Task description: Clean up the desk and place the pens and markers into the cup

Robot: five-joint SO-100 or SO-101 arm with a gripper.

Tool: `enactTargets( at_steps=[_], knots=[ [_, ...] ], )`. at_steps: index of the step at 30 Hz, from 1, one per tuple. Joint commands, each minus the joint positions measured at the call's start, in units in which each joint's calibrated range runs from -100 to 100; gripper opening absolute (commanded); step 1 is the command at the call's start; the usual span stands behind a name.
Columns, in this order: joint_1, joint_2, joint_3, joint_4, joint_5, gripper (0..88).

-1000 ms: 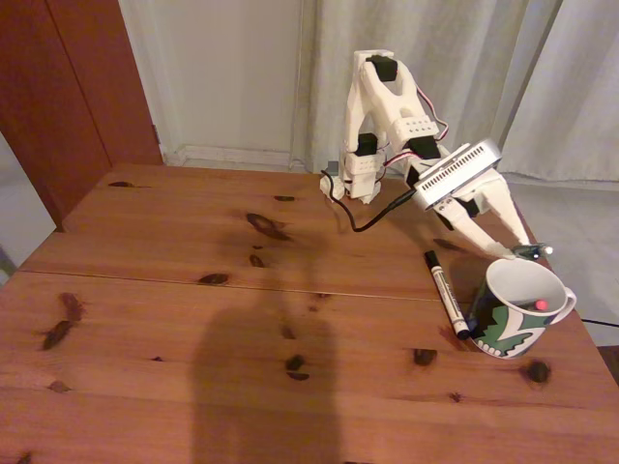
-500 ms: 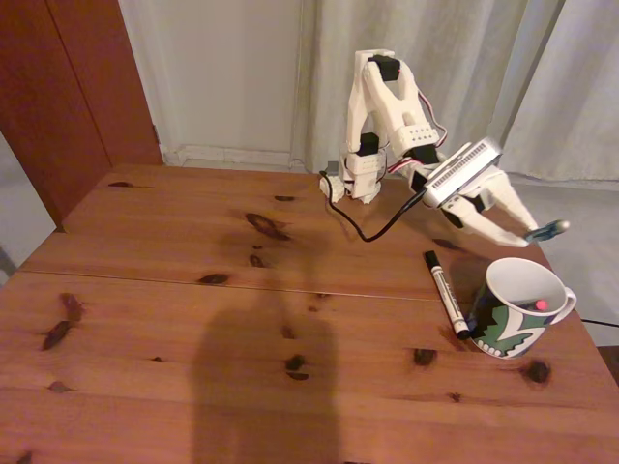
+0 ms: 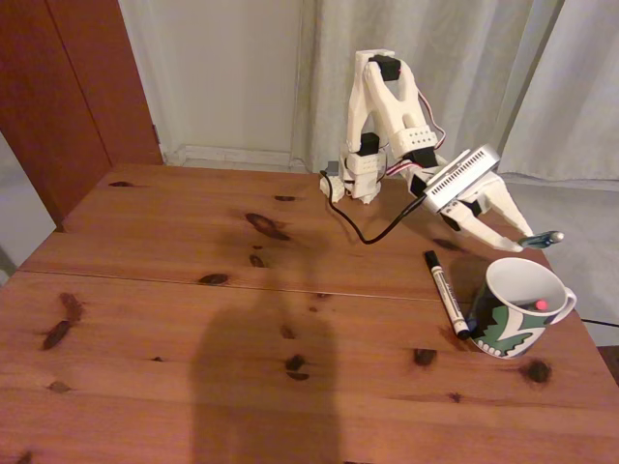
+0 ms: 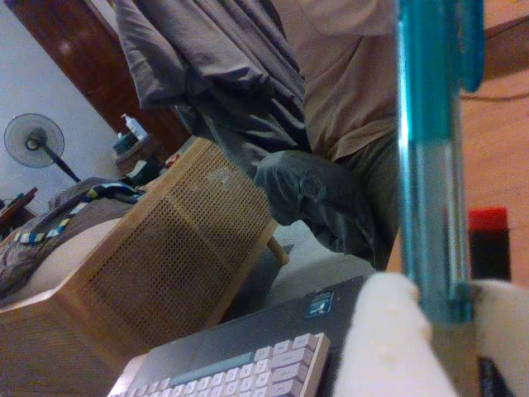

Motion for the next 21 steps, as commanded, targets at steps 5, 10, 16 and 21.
enactTargets(
  at_steps=[5, 10, 16, 21],
  knots=[
    [0.05, -0.05, -1.45, -2.1, 0.23, 0.5],
    [0.37, 0.36, -3.53, -2.1, -0.08, 0.5],
    [1.33, 6.16, -9.3, -2.1, 0.28, 0.5],
    [2.06, 10.46, -14.62, -2.02, 0.34, 0.5]
  ],
)
